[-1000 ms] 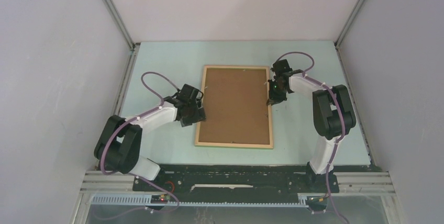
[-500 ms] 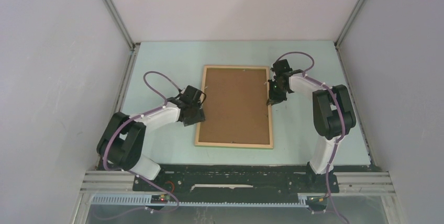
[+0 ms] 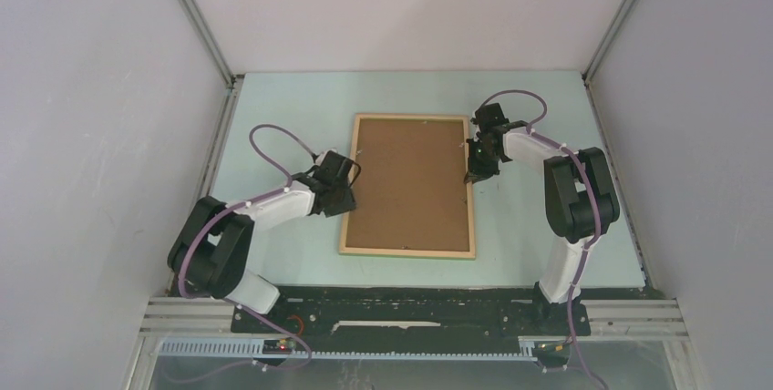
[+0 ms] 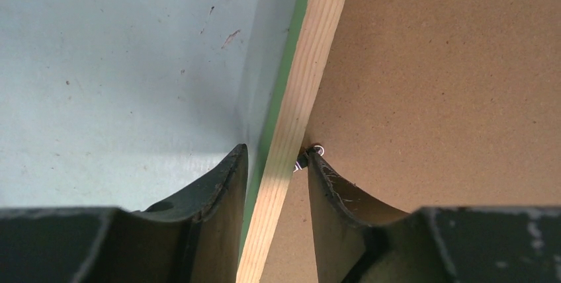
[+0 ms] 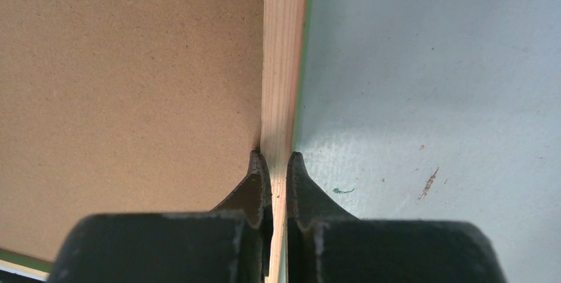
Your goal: Put the photo into the frame
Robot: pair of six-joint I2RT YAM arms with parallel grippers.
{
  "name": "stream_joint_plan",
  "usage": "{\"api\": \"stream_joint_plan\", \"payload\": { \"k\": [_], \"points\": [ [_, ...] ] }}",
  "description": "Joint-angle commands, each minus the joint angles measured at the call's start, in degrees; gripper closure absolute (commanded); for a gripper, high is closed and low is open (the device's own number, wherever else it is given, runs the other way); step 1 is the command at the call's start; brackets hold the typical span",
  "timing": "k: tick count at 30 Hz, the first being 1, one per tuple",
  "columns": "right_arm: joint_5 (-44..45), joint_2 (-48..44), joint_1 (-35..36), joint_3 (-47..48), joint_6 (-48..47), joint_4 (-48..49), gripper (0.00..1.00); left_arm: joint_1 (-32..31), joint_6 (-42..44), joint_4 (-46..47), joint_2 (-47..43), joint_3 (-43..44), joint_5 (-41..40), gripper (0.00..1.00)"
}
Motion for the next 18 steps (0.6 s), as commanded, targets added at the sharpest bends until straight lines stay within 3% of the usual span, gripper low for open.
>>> {"api": "stream_joint_plan", "payload": {
  "k": [1,5,7,9,18],
  "points": [
    [-2.73,2.76,1.20,0.21,-1.72,-0.23,1.00,0.52,1.28,0.82,-1.03,-4.10,-7.74,0.80],
    [-2.73,2.97,1.21,0.18,-1.72,-0.08,1.00,0.56,3.86,1.99,-1.57,-4.02,-4.95,0.77],
    [-2.90,2.98,1.22,0.17,-1.72,0.02,1.00,0.52,4.81,2.06,-2.06,-3.97,-3.17,0.62],
    [-2.92,2.98,1.26,0.15,-1.68,0.00,1.00,0.45,5.66,2.25,-3.10,-4.16,-1.59,0.54],
    [-3.08,3.07,1.39,0.20,-1.71,0.02,1.00,0.51,5.81,2.39,-6.36,-6.37,-0.69,0.44]
  ]
}}
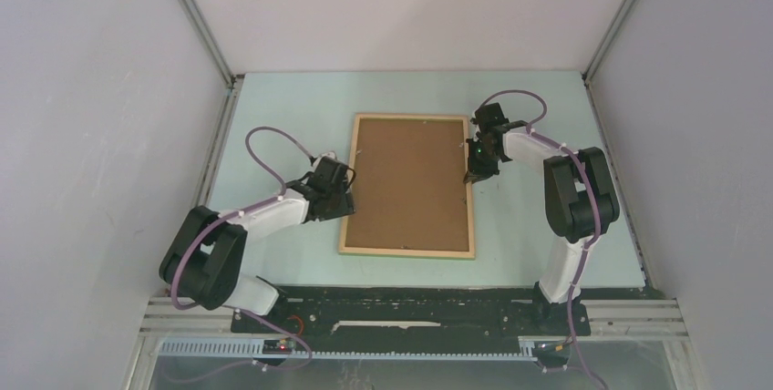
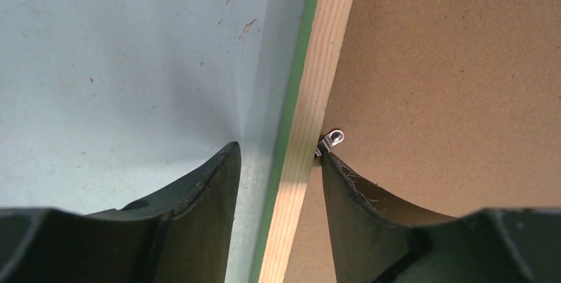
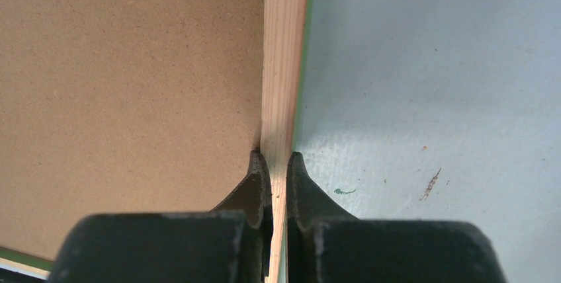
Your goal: Put the photo into the frame
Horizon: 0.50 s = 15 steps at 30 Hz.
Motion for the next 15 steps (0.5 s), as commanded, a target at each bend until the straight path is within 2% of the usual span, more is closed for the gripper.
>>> {"api": "stream_joint_plan", "payload": {
  "k": [1,15],
  "points": [
    [-2.80,2.91,1.39,0.05,-1.72,0.02,1.00,0.34,1.72,-0.92,-2.39,-2.04,-1.18,0.44],
    [-2.79,2.92,1.67,0.05,-1.98,-0.29,1.00,1.31,-1.21,0.48,4.97,0.96,-5.57,0.58]
  ]
}}
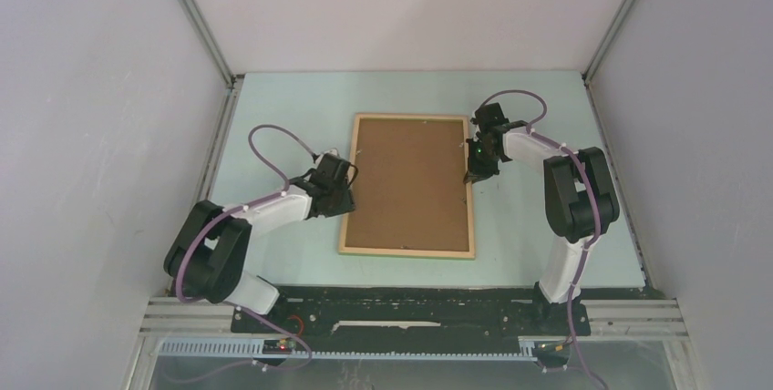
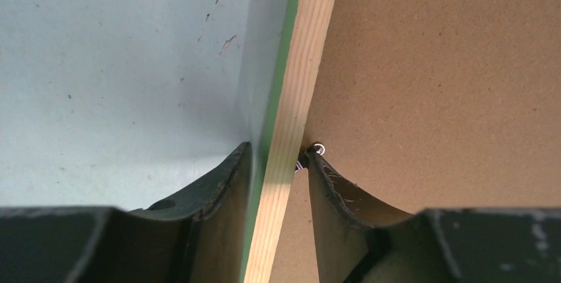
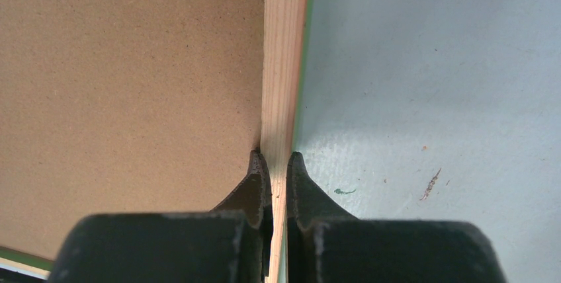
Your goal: Put the photo into the frame
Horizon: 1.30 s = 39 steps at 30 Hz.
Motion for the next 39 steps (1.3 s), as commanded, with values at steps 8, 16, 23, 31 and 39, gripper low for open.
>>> {"api": "stream_joint_plan", "payload": {
  "k": [8,16,23,31,39],
  "points": [
    [-2.76,2.92,1.86,0.02,-2.11,-0.43,1.00,0.96,1.22,-0.70,0.72,-2.32,-8.15,0.59],
    [-2.97,2.92,1.93,0.07,-2.13,-0.36,1.00,0.91,2.43,-0.96,-4.63,-5.39,-4.61,0.51],
    [-2.72,2.77,1.99,0.07,-2.29,-0.61,1.00,1.02,2.58,-0.69,-2.80,-4.46,-4.64,0.51],
    [-2.70,2.80,2.07,0.04,-2.29,-0.63,1.00,1.09,1.31,0.67,0.51,-3.44,-6.69,0.59],
    [-2.47,2.75,2.18,0.02,-2.58,-0.98,1.00,0.98,1.66,1.94,1.19,-2.57,-10.55,0.81]
  ]
}}
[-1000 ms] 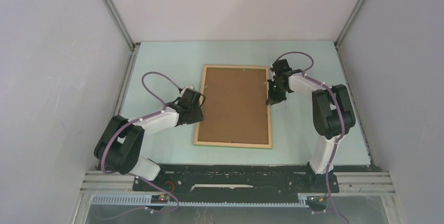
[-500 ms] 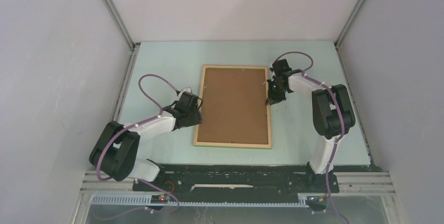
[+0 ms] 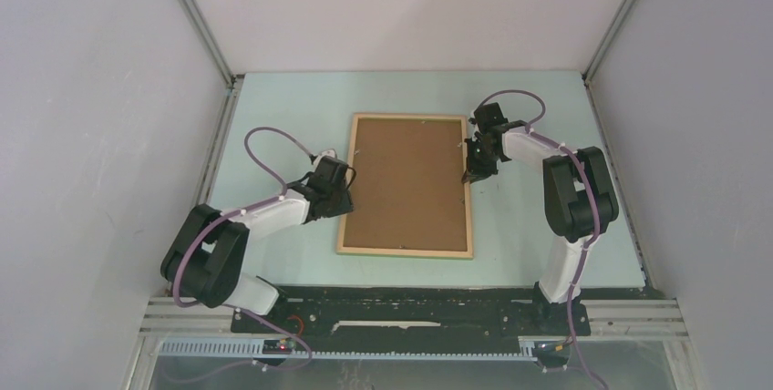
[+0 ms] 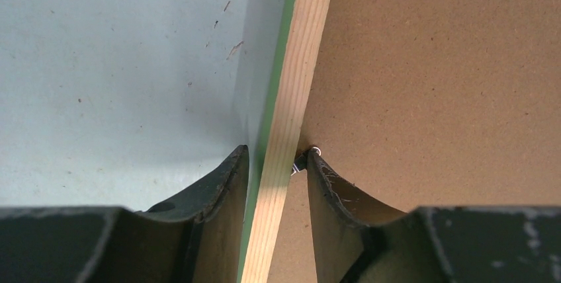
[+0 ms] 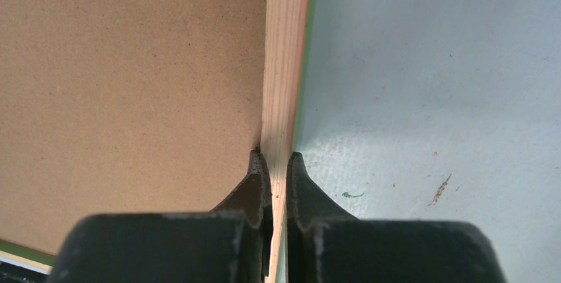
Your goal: Put the photo into the frame
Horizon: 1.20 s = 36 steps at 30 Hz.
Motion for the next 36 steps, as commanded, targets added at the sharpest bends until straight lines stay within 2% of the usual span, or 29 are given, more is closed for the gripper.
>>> {"api": "stream_joint_plan", "payload": {
  "k": [1,4,7,15,21,28,32,36],
  "points": [
    [-1.50,2.54,1.93,-0.20,-2.36,-1.25,1.00,0.90,2.69,-2.14,2.34,-0.10,-8.68,0.80],
    [-1.59,2.56,1.94,-0.19,-2.37,-1.13,1.00,0.83,3.42,-3.76,1.08,-0.81,-7.30,0.67],
    [-1.76,2.55,1.92,-0.12,-2.38,-1.00,1.00,0.83,3.80,-3.69,-1.67,-2.95,-5.63,0.61],
    [-2.12,2.51,1.97,-0.15,-2.31,-0.97,1.00,0.83,3.43,-4.30,-1.26,-2.55,-5.14,0.57],
    [-2.03,2.49,2.02,-0.17,-2.42,-1.14,1.00,0.83,3.04,-5.17,-2.65,-3.58,-3.95,0.44],
    [-2.57,2.64,2.02,-0.15,-2.24,-0.78,1.00,0.92,2.81,-5.30,-3.89,-4.72,-3.96,0.46],
    [-2.06,2.39,2.03,-0.20,-2.51,-1.27,1.00,0.96,2.90,-5.26,-5.77,-6.18,-3.87,0.43],
    [-2.68,2.20,2.01,-0.20,-2.36,-0.77,1.00,1.71,2.69,-4.95,-4.36,-4.65,-4.27,0.44]
  ]
}}
